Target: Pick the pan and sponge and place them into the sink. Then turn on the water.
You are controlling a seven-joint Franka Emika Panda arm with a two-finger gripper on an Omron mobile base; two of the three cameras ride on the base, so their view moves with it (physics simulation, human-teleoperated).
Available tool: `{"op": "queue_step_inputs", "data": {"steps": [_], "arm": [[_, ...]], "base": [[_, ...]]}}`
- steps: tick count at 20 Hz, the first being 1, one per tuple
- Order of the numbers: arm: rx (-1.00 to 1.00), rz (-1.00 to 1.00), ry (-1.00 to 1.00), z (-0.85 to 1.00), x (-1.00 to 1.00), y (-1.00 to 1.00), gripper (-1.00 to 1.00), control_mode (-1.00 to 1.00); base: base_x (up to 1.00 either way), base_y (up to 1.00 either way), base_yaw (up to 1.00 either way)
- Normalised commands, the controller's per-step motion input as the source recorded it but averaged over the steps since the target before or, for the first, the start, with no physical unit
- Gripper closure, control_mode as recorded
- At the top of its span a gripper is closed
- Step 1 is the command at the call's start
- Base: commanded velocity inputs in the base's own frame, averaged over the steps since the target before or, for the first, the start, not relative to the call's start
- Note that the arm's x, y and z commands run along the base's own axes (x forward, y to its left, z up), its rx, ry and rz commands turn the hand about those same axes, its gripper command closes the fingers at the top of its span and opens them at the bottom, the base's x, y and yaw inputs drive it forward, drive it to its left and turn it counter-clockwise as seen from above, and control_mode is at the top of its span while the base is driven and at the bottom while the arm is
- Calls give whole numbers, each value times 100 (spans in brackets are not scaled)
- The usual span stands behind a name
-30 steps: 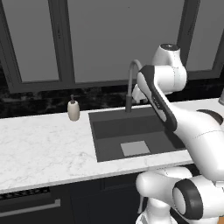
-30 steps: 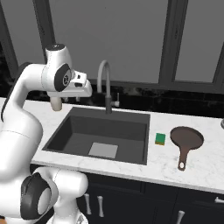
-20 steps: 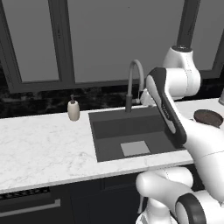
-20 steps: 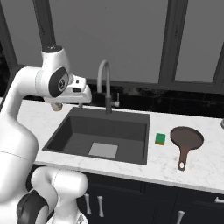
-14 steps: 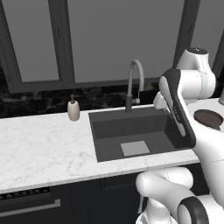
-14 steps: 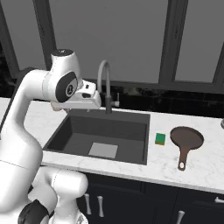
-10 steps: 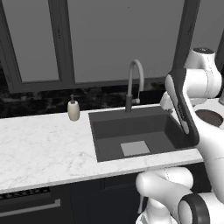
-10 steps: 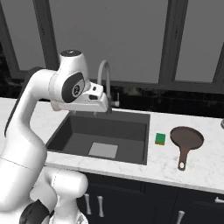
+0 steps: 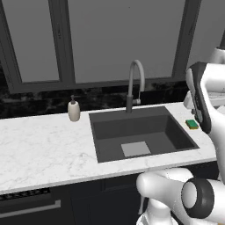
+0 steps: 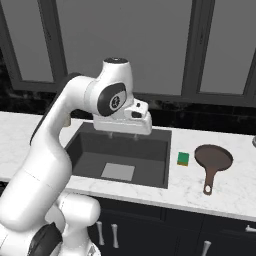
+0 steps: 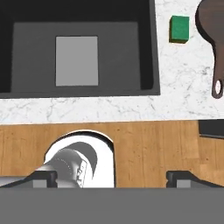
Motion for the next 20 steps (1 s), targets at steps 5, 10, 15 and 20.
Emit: {"op": "queue_step_inputs", "data": {"steps": [5, 10, 15, 20], "arm": [[0, -2, 9, 0, -4, -73, -100, -100], [2, 0, 4, 0, -8, -63, -100, -100], [6, 0, -4, -13, 0, -42, -100, -100], [0, 0, 0, -30, 7, -34, -100, -100]], "base": [[0, 0, 0], [0, 0, 0], [0, 0, 0], [0, 0, 0]]}}
